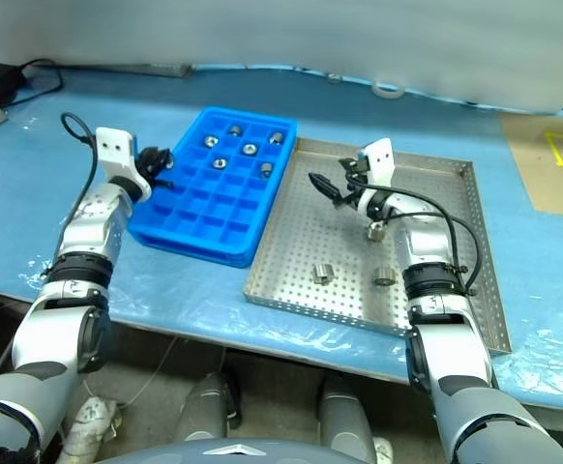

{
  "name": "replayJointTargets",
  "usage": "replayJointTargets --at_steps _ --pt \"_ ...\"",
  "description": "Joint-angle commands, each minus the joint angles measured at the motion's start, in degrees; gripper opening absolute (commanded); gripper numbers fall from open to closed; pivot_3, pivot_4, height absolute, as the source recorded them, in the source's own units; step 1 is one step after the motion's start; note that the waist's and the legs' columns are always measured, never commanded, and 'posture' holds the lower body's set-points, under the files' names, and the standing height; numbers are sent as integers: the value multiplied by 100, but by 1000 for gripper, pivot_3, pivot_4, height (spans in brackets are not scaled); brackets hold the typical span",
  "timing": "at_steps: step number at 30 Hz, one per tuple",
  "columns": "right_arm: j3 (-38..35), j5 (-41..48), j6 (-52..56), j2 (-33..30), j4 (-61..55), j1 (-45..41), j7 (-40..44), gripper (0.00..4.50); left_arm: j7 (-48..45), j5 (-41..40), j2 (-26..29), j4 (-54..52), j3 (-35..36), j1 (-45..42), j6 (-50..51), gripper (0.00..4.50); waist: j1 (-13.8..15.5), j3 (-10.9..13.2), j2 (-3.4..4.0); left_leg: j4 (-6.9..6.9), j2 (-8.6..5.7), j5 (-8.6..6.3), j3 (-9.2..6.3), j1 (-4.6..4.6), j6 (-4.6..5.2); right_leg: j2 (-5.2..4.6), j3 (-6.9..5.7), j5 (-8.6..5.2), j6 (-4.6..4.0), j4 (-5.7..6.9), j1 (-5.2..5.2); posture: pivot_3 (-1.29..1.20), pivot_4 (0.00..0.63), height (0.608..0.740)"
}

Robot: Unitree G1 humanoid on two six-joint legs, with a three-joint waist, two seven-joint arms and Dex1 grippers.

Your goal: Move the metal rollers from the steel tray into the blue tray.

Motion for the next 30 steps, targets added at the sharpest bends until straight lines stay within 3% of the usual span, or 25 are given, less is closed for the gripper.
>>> replayJointTargets --at_steps 1,6,13,18,26,30 --pt "-149 76 -28 -86 -287 -7 -19 4500 -260 -9 122 95 -49 -239 -287 690 0 1 -1 0 0 -1 0 0 1 -1 0 -3 -6 0 0 -376 150 740" --pt "-132 75 -19 -83 -305 -1 -26 4500 -333 -14 113 388 -49 -355 -429 690 -7 1 -2 3 0 -3 0 1 4 -1 1 -11 -19 4 0 -378 150 740" --pt "-154 78 -5 -131 -336 13 -42 4500 -253 2 114 643 -44 -483 -424 2933 -29 1 -2 2 0 -3 0 1 4 -1 1 -11 -19 3 0 -384 150 740" --pt "-314 193 63 -248 -386 36 -76 4500 -521 -233 -40 278 -8 -525 -418 2933 -28 2 -3 2 0 -3 0 1 6 -1 1 -11 -20 4 1 -384 150 740" --pt "-834 630 645 -741 -675 59 26 4500 -2637 -1016 -671 -857 -481 -528 256 2933 14 6 -9 13 -10 -5 7 -2 13 -6 3 -11 -22 2 5 -435 150 740" --pt "-935 506 718 -1079 -946 373 -110 4500 -3979 -964 -979 -1254 -1389 -397 844 2933 1 5 -9 5 -1 -5 10 4 14 -6 4 -12 -22 1 5 -512 150 740"
